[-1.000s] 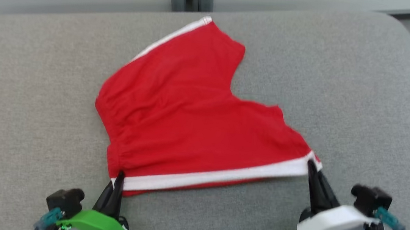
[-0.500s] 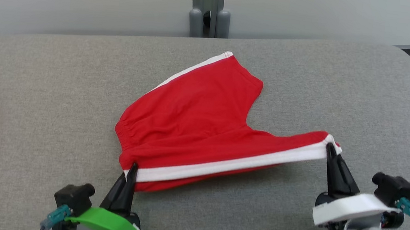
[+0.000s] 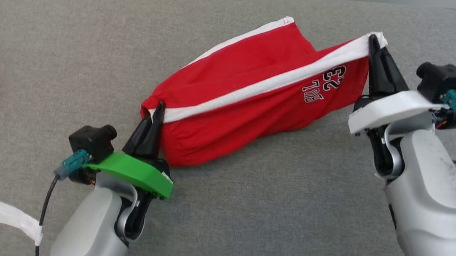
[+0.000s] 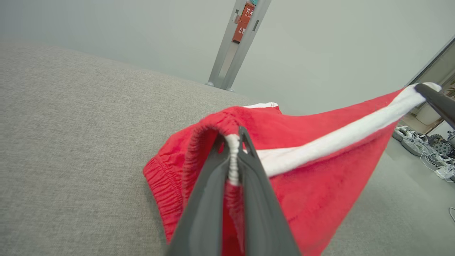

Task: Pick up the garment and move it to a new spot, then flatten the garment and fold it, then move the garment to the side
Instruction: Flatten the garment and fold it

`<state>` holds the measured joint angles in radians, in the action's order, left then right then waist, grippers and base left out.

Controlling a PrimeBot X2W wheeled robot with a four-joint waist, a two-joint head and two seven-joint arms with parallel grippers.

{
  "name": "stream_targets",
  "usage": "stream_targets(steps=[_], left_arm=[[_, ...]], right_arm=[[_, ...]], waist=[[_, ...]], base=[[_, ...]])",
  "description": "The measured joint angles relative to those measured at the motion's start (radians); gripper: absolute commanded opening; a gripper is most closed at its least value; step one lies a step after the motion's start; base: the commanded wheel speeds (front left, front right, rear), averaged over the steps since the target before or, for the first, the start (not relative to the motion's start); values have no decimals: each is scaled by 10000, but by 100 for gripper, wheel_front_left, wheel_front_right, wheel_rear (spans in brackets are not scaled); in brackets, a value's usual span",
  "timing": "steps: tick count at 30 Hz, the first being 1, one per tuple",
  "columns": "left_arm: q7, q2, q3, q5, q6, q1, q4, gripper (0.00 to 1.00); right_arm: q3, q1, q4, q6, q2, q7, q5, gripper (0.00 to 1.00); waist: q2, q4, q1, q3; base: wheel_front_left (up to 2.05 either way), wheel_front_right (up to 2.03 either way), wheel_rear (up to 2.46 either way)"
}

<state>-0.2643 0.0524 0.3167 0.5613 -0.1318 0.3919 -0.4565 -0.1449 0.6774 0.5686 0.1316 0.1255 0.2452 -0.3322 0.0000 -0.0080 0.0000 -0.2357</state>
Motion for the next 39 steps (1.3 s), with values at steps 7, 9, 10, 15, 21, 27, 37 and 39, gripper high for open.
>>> stream_targets(steps=[7,9,10,15,21,27,37,39], left_arm=[[-2,-25,132,-58,132,1276,-382,0],[-2,-31,336,33,213,1543,-464,0],[-2,-31,426,90,272,1661,-500,0],[-2,-27,675,426,548,2053,-516,0],[-2,-31,765,796,884,2036,-468,100],[-2,-31,376,454,1072,1696,-222,100],[-2,-29,-90,-27,1145,965,274,100],[-2,-31,-155,-59,1145,876,334,100]], right_arm=[[245,2104,1716,0,153,109,915,0],[251,2521,2109,0,150,119,1097,0],[236,2702,2307,0,144,125,1225,0],[343,3364,3039,0,12,167,1689,47],[754,3545,3243,0,-67,174,2169,100],[1185,3221,3290,0,111,174,2585,100],[1106,2558,4305,0,506,176,2832,100],[922,2546,4554,0,422,176,2648,100]], waist=[[0,619,0,-879],[0,796,0,-1111],[0,892,0,-1231],[0,1289,0,-1769],[0,1608,0,-2165],[0,1628,0,-2208],[0,1631,0,-2149],[0,1641,0,-2156]], base=[[0,0,0],[0,0,0],[0,0,0],[0,0,0],[0,0,0],[0,0,0],[0,0,0],[0,0,0]])
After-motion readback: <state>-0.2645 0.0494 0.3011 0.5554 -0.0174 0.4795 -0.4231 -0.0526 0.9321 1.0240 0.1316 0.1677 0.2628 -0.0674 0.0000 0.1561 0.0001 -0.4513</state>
